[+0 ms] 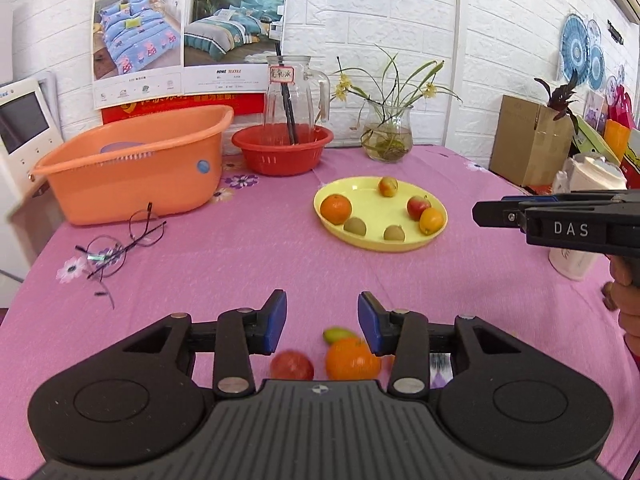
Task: Organize fruits
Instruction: 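Move both open tools back over the fruit pile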
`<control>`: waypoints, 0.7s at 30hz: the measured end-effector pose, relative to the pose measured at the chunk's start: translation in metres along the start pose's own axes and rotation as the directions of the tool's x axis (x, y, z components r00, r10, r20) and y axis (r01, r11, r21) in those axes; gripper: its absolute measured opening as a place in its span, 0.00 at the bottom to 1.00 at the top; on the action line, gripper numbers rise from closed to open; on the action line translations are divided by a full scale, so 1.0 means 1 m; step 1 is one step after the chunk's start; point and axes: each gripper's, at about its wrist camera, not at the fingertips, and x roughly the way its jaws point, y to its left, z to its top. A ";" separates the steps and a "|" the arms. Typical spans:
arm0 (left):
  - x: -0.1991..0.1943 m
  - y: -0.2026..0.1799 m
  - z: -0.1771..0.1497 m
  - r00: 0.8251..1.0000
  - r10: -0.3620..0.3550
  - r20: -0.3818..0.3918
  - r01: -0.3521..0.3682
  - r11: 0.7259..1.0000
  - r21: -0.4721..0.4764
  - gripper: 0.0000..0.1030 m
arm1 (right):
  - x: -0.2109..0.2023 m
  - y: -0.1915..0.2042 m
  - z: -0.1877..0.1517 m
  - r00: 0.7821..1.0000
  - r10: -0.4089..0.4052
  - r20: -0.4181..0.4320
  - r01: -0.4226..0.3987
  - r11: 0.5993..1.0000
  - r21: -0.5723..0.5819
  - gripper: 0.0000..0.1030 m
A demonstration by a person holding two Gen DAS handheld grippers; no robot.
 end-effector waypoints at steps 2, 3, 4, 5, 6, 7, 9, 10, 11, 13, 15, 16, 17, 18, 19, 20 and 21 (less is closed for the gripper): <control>-0.005 0.000 -0.009 1.000 0.003 -0.010 -0.003 1.000 0.007 0.36 | -0.005 0.006 -0.005 1.000 0.011 -0.004 -0.011 1.000 -0.009 0.71; -0.008 -0.001 -0.014 1.000 0.008 -0.012 -0.008 1.000 0.014 0.36 | -0.008 0.009 -0.008 1.000 0.016 -0.005 -0.016 1.000 -0.013 0.71; -0.011 -0.001 -0.018 1.000 0.011 -0.014 -0.010 1.000 0.021 0.36 | -0.010 0.012 -0.011 1.000 0.024 -0.009 -0.024 1.000 -0.018 0.71; -0.013 -0.001 -0.023 1.000 0.011 -0.017 -0.011 1.000 0.024 0.36 | -0.012 0.015 -0.014 0.999 0.032 -0.012 -0.032 0.999 -0.022 0.71; -0.018 0.000 -0.029 1.000 0.008 -0.020 -0.007 1.000 0.023 0.36 | -0.014 0.018 -0.017 0.999 0.040 -0.015 -0.041 0.999 -0.025 0.71; -0.021 0.001 -0.034 1.000 0.002 -0.027 -0.001 1.000 0.019 0.36 | -0.017 0.021 -0.021 0.998 0.051 -0.021 -0.052 0.998 -0.028 0.71; -0.025 0.004 -0.041 0.999 -0.016 -0.040 0.016 1.000 0.007 0.36 | -0.022 0.027 -0.030 0.997 0.074 -0.033 -0.075 0.997 -0.030 0.71; -0.027 0.004 -0.046 0.998 -0.029 -0.049 0.030 1.000 0.004 0.36 | -0.023 0.030 -0.034 0.996 0.084 -0.040 -0.085 0.996 -0.030 0.71; -0.028 0.005 -0.049 0.997 -0.043 -0.061 0.043 0.999 0.007 0.37 | -0.023 0.033 -0.038 0.995 0.093 -0.048 -0.095 0.995 -0.031 0.71; -0.027 0.003 -0.056 0.996 -0.047 -0.081 0.049 0.999 0.024 0.38 | -0.023 0.041 -0.046 0.991 0.112 -0.069 -0.114 0.993 -0.033 0.71; -0.025 0.000 -0.060 0.995 -0.033 -0.093 0.038 0.998 0.048 0.38 | -0.023 0.048 -0.051 0.988 0.125 -0.085 -0.129 0.991 -0.044 0.71; -0.024 -0.001 -0.062 0.995 -0.031 -0.097 0.036 0.998 0.053 0.38 | -0.024 0.050 -0.054 0.987 0.133 -0.090 -0.138 0.989 -0.050 0.71; -0.023 -0.001 -0.063 0.994 -0.034 -0.100 0.039 0.998 0.051 0.38 | -0.023 0.053 -0.055 0.986 0.138 -0.096 -0.144 0.988 -0.055 0.71; -0.022 -0.001 -0.064 0.994 -0.040 -0.103 0.045 0.998 0.050 0.38 | -0.023 0.055 -0.057 0.984 0.145 -0.104 -0.152 0.987 -0.060 0.71; -0.021 -0.001 -0.065 0.993 -0.043 -0.105 0.049 0.998 0.049 0.38 | -0.023 0.057 -0.058 0.982 0.151 -0.110 -0.159 0.985 -0.063 0.71; -0.020 -0.001 -0.065 0.993 -0.042 -0.106 0.048 0.998 0.052 0.38 | -0.023 0.059 -0.059 0.981 0.158 -0.114 -0.166 0.984 -0.066 0.71; -0.019 -0.001 -0.065 0.994 -0.036 -0.107 0.042 0.997 0.059 0.39 | -0.022 0.061 -0.060 0.979 0.164 -0.119 -0.173 0.982 -0.069 0.71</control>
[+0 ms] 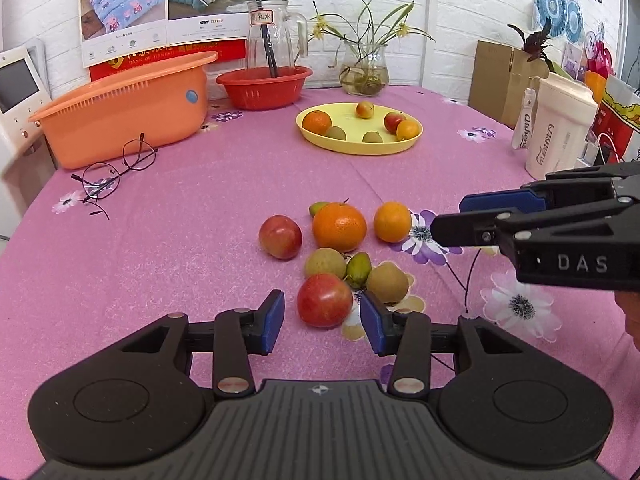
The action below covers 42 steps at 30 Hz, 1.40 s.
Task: Organize fruits
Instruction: 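Move both open tools back over the fruit pile, then grasp a red apple with the left tool while the right tool grasps a brown kiwi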
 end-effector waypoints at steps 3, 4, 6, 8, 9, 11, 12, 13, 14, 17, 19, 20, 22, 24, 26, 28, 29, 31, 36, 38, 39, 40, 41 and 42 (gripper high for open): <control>0.003 0.001 0.001 1.000 0.009 -0.002 -0.009 1.000 0.004 0.39 | 0.002 0.004 -0.001 1.000 0.014 -0.010 -0.014 1.000 -0.010 0.71; 0.004 0.001 0.001 1.000 0.005 -0.003 -0.005 1.000 -0.001 0.39 | 0.003 0.005 -0.002 1.000 0.019 -0.014 -0.019 1.000 -0.012 0.71; 0.006 0.002 0.001 1.000 -0.001 -0.004 0.001 1.000 -0.008 0.39 | 0.003 0.006 -0.003 0.999 0.029 -0.025 -0.029 0.999 -0.015 0.71; 0.007 0.002 0.001 1.000 -0.003 -0.005 0.003 1.000 -0.012 0.39 | 0.005 0.008 -0.006 0.999 0.034 -0.037 -0.034 0.999 -0.021 0.71; 0.008 0.002 0.001 1.000 -0.005 -0.005 0.004 1.000 -0.014 0.39 | 0.005 0.009 -0.007 0.998 0.035 -0.043 -0.036 0.999 -0.026 0.71; 0.010 0.002 0.001 1.000 -0.006 -0.004 0.006 1.000 -0.018 0.39 | 0.006 0.011 -0.009 0.998 0.040 -0.052 -0.041 0.999 -0.035 0.71; 0.010 0.002 0.001 1.000 -0.008 -0.002 0.008 1.000 -0.021 0.39 | 0.007 0.012 -0.010 0.998 0.042 -0.056 -0.044 0.998 -0.038 0.71; 0.011 0.003 0.001 1.000 -0.012 -0.001 0.012 1.000 -0.025 0.39 | 0.007 0.012 -0.011 0.997 0.045 -0.060 -0.047 0.998 -0.039 0.71; 0.011 0.003 0.001 1.000 -0.017 -0.002 0.016 0.999 -0.029 0.38 | 0.008 0.012 -0.012 0.997 0.048 -0.064 -0.050 0.998 -0.038 0.71; 0.012 0.005 0.001 1.000 -0.024 -0.007 0.024 0.999 -0.041 0.37 | 0.009 0.013 -0.013 0.996 0.056 -0.073 -0.059 0.998 -0.037 0.71; 0.012 0.007 0.000 0.999 -0.031 -0.009 0.031 0.998 -0.051 0.37 | 0.010 0.014 -0.013 0.995 0.063 -0.078 -0.067 0.997 -0.041 0.71; 0.013 0.009 0.000 0.999 -0.035 -0.010 0.034 0.998 -0.057 0.36 | 0.011 0.015 -0.013 0.995 0.066 -0.080 -0.069 0.997 -0.044 0.71; 0.013 0.010 0.001 0.999 -0.039 -0.011 0.038 0.997 -0.064 0.36 | 0.013 0.017 -0.013 0.994 0.068 -0.085 -0.072 0.996 -0.049 0.71; 0.013 0.010 0.001 0.999 -0.039 -0.011 0.039 0.997 -0.064 0.36 | 0.014 0.018 -0.013 0.994 0.069 -0.088 -0.074 0.996 -0.051 0.71; 0.013 0.010 0.001 0.999 -0.038 -0.010 0.037 0.997 -0.060 0.36 | 0.016 0.018 -0.013 0.993 0.073 -0.093 -0.078 0.996 -0.048 0.71; 0.014 0.010 0.001 0.999 -0.033 -0.010 0.032 0.998 -0.058 0.36 | 0.017 0.018 -0.013 0.993 0.072 -0.096 -0.077 0.996 -0.049 0.71; 0.015 0.010 0.001 0.999 -0.035 -0.012 0.034 0.998 -0.060 0.35 | 0.018 0.018 -0.013 0.993 0.071 -0.098 -0.076 0.996 -0.049 0.71; 0.016 0.012 0.001 0.999 -0.042 -0.019 0.041 0.997 -0.070 0.35 | 0.019 0.017 -0.012 0.992 0.070 -0.100 -0.075 0.996 -0.048 0.71; 0.015 0.016 0.002 0.999 -0.034 -0.019 0.032 0.995 -0.098 0.30 | 0.022 0.018 -0.011 0.991 0.075 -0.107 -0.081 0.995 -0.053 0.71; 0.012 0.019 0.003 1.000 -0.027 -0.009 0.026 0.994 -0.106 0.30 | 0.023 0.020 -0.011 0.991 0.079 -0.109 -0.086 0.995 -0.058 0.71; 0.010 0.020 0.003 1.000 -0.026 -0.002 0.026 0.994 -0.108 0.30 | 0.024 0.021 -0.011 0.991 0.081 -0.110 -0.088 0.994 -0.060 0.71; 0.008 0.021 0.003 1.000 -0.024 0.002 0.025 0.994 -0.110 0.30 | 0.025 0.021 -0.011 0.990 0.082 -0.111 -0.089 0.994 -0.061 0.71; 0.006 0.022 0.004 1.000 -0.022 0.007 0.022 0.994 -0.111 0.30 | 0.026 0.022 -0.011 0.990 0.082 -0.113 -0.090 0.994 -0.063 0.71; 0.005 0.023 0.004 1.000 -0.018 0.011 0.019 0.994 -0.112 0.30 | 0.028 0.022 -0.011 0.990 0.082 -0.115 -0.090 0.994 -0.063 0.71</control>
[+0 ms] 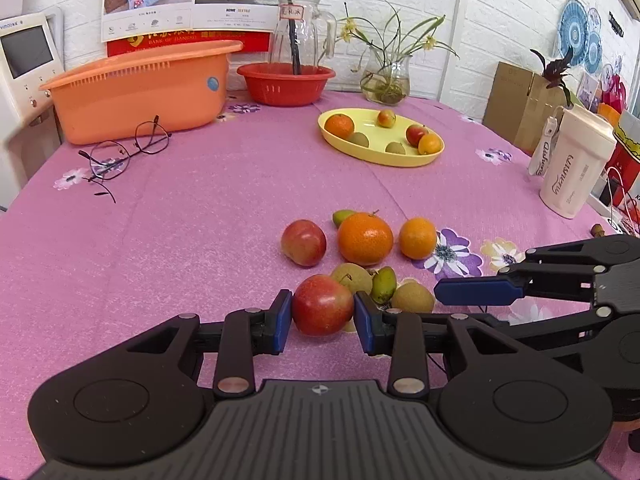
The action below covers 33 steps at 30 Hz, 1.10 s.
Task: Organize fruits
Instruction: 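Grasp a red apple with the left tool while the right tool grasps a brown kiwi, then carry the red apple and brown kiwi over the yellow plate with both tools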
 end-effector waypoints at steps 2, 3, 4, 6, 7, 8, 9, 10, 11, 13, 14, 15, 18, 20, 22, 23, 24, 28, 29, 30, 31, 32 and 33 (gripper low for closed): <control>-0.002 0.002 0.001 1.000 0.007 0.007 -0.007 1.000 -0.003 0.30 | 0.003 0.000 0.000 1.000 -0.003 -0.005 0.003 1.000 0.003 0.71; -0.002 0.002 0.001 1.000 0.009 0.009 -0.009 1.000 -0.004 0.30 | 0.004 0.000 0.001 1.000 -0.005 -0.009 0.005 1.000 0.006 0.71; -0.002 0.003 0.001 1.000 0.010 0.010 -0.010 1.000 -0.005 0.30 | 0.006 0.000 0.001 1.000 -0.006 -0.012 0.006 1.000 0.008 0.71; -0.003 0.004 0.001 1.000 0.010 0.011 -0.010 1.000 -0.008 0.30 | 0.007 0.001 0.001 1.000 -0.012 -0.014 0.012 1.000 0.010 0.71; -0.003 0.003 0.001 1.000 0.011 0.012 -0.011 1.000 -0.008 0.30 | 0.008 0.001 0.001 1.000 -0.014 -0.013 0.014 1.000 0.008 0.71; -0.003 0.003 0.001 1.000 0.010 0.013 -0.010 1.000 -0.007 0.30 | 0.008 0.001 0.001 1.000 -0.019 -0.010 0.019 1.000 0.007 0.71; -0.003 0.003 0.001 1.000 0.010 0.013 -0.010 1.000 -0.007 0.30 | 0.009 0.002 0.001 1.000 -0.027 -0.007 0.027 1.000 0.005 0.71; -0.003 0.003 0.001 1.000 0.011 0.014 -0.011 1.000 -0.007 0.30 | 0.010 0.002 0.001 0.999 -0.035 -0.004 0.035 0.999 0.001 0.71; -0.003 0.003 0.001 1.000 0.010 0.014 -0.010 1.000 -0.006 0.30 | 0.011 0.002 0.000 0.999 -0.039 -0.002 0.039 0.999 -0.002 0.71; -0.003 0.003 0.000 1.000 0.010 0.016 -0.010 1.000 -0.007 0.30 | 0.011 0.003 -0.001 0.999 -0.041 0.002 0.041 0.999 -0.010 0.71; -0.003 0.003 0.000 1.000 0.010 0.016 -0.010 1.000 -0.007 0.30 | 0.012 0.004 -0.002 0.999 -0.045 0.002 0.045 0.999 -0.019 0.71; -0.003 0.003 0.000 1.000 0.010 0.016 -0.010 1.000 -0.007 0.30 | 0.011 0.005 -0.002 0.999 -0.046 0.002 0.046 0.998 -0.032 0.71; -0.003 0.003 0.000 1.000 0.013 0.016 -0.013 1.000 -0.010 0.30 | 0.010 0.007 -0.001 0.999 -0.035 -0.008 0.035 0.999 -0.035 0.71; -0.004 0.003 0.001 1.000 0.014 0.018 -0.013 1.000 -0.010 0.30 | 0.007 0.006 0.000 0.999 -0.036 -0.003 0.036 0.999 -0.030 0.71; -0.005 0.001 0.002 1.000 0.014 0.020 -0.014 1.000 -0.006 0.30 | 0.002 0.004 0.001 0.999 -0.048 0.012 0.048 0.998 -0.027 0.71; -0.005 0.000 0.003 1.000 0.014 0.021 -0.014 1.000 -0.004 0.30 | -0.001 0.003 0.002 0.998 -0.054 0.020 0.054 0.998 -0.022 0.71; -0.005 -0.002 0.004 1.000 0.013 0.022 -0.013 1.000 -0.001 0.30 | -0.004 0.002 0.002 0.998 -0.059 0.027 0.059 0.998 -0.017 0.71; -0.007 -0.008 0.008 0.999 0.005 0.033 -0.006 1.000 0.010 0.30 | -0.015 -0.006 0.005 0.994 -0.091 0.055 0.091 0.996 0.003 0.71; -0.008 -0.009 0.009 0.999 0.002 0.036 -0.002 1.000 0.012 0.30 | -0.017 -0.009 0.005 0.993 -0.098 0.060 0.097 0.995 0.010 0.71; -0.008 -0.011 0.011 0.999 -0.001 0.038 0.001 1.000 0.014 0.30 | -0.020 -0.012 0.005 0.992 -0.103 0.066 0.102 0.995 0.020 0.71; -0.008 -0.013 0.012 0.999 -0.003 0.040 0.002 1.000 0.017 0.30 | -0.021 -0.015 0.006 0.992 -0.109 0.069 0.107 0.994 0.030 0.71; -0.008 -0.015 0.013 0.999 -0.005 0.041 0.004 1.000 0.020 0.30 | -0.023 -0.017 0.006 0.991 -0.115 0.073 0.112 0.993 0.039 0.71; -0.008 -0.017 0.014 0.999 -0.006 0.042 0.005 1.000 0.023 0.30 | -0.024 -0.020 0.006 0.990 -0.121 0.077 0.118 0.992 0.050 0.71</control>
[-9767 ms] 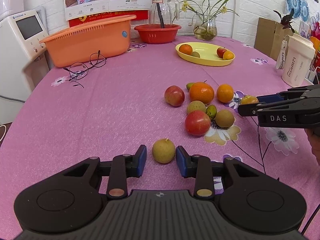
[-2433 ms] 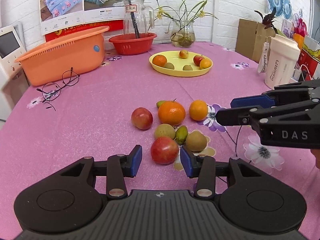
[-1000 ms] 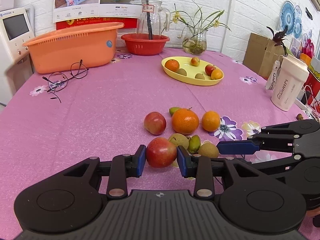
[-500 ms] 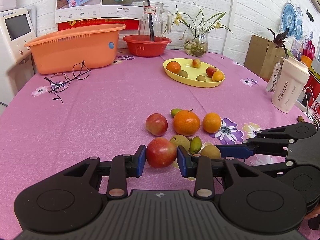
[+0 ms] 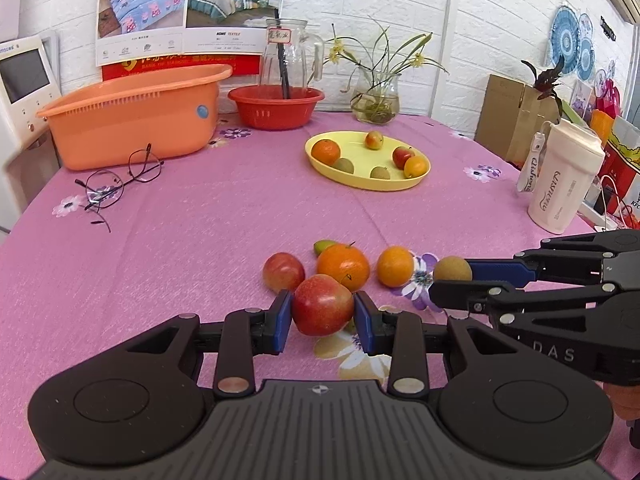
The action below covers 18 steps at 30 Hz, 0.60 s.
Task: Organize fruits
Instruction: 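Carry the red apple and brown kiwi over the yellow plate with both tools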
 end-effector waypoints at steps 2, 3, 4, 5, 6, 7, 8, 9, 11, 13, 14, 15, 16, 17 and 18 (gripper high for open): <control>0.001 -0.004 0.003 1.000 -0.001 0.000 0.001 1.000 0.006 0.30 | -0.002 -0.005 0.001 1.000 -0.012 0.009 0.011 1.000 0.018 0.71; 0.001 -0.007 0.005 1.000 -0.002 0.001 0.002 1.000 0.010 0.30 | -0.004 -0.008 0.001 1.000 -0.017 0.013 0.017 0.999 0.027 0.71; 0.001 -0.009 0.007 1.000 -0.003 0.003 0.003 1.000 0.015 0.30 | -0.004 -0.010 0.002 1.000 -0.022 0.015 0.021 0.999 0.037 0.71; 0.002 -0.011 0.009 1.000 -0.005 0.006 0.005 1.000 0.020 0.30 | -0.005 -0.013 0.003 1.000 -0.025 0.016 0.024 0.999 0.046 0.71; 0.002 -0.013 0.011 1.000 -0.008 0.008 0.008 1.000 0.027 0.30 | -0.006 -0.016 0.004 0.999 -0.026 0.018 0.025 0.998 0.054 0.71; 0.003 -0.016 0.014 1.000 -0.011 0.010 0.011 0.999 0.037 0.30 | -0.006 -0.019 0.005 0.999 -0.029 0.021 0.028 0.998 0.060 0.71; 0.004 -0.019 0.016 1.000 -0.014 0.012 0.013 0.999 0.043 0.30 | -0.007 -0.021 0.005 0.999 -0.034 0.024 0.032 0.997 0.064 0.71; 0.005 -0.021 0.019 1.000 -0.017 0.014 0.016 0.999 0.050 0.30 | -0.008 -0.024 0.006 0.999 -0.040 0.026 0.038 0.997 0.069 0.71; 0.007 -0.026 0.024 1.000 -0.024 0.019 0.023 0.998 0.061 0.30 | -0.009 -0.030 0.009 0.998 -0.046 0.032 0.043 0.996 0.081 0.71; 0.010 -0.031 0.030 0.999 -0.034 0.016 0.033 0.997 0.075 0.30 | -0.010 -0.035 0.011 0.998 -0.044 0.038 0.040 0.995 0.092 0.71; 0.012 -0.033 0.032 0.999 -0.035 0.014 0.034 0.996 0.080 0.30 | -0.010 -0.038 0.012 0.998 -0.041 0.040 0.037 0.995 0.097 0.71; 0.014 -0.035 0.034 0.999 -0.035 0.013 0.033 0.996 0.083 0.30 | -0.009 -0.040 0.013 0.998 -0.039 0.040 0.035 0.994 0.101 0.71; 0.015 -0.037 0.036 0.999 -0.035 0.012 0.034 0.996 0.085 0.30 | -0.008 -0.043 0.013 0.999 -0.038 0.038 0.034 0.994 0.107 0.71; 0.016 -0.038 0.038 0.999 -0.036 0.012 0.035 0.996 0.086 0.30 | -0.007 -0.046 0.014 0.999 -0.041 0.036 0.037 0.993 0.114 0.71; 0.017 -0.039 0.040 0.999 -0.038 0.014 0.036 0.996 0.087 0.30 | -0.007 -0.049 0.015 0.998 -0.046 0.033 0.042 0.992 0.121 0.71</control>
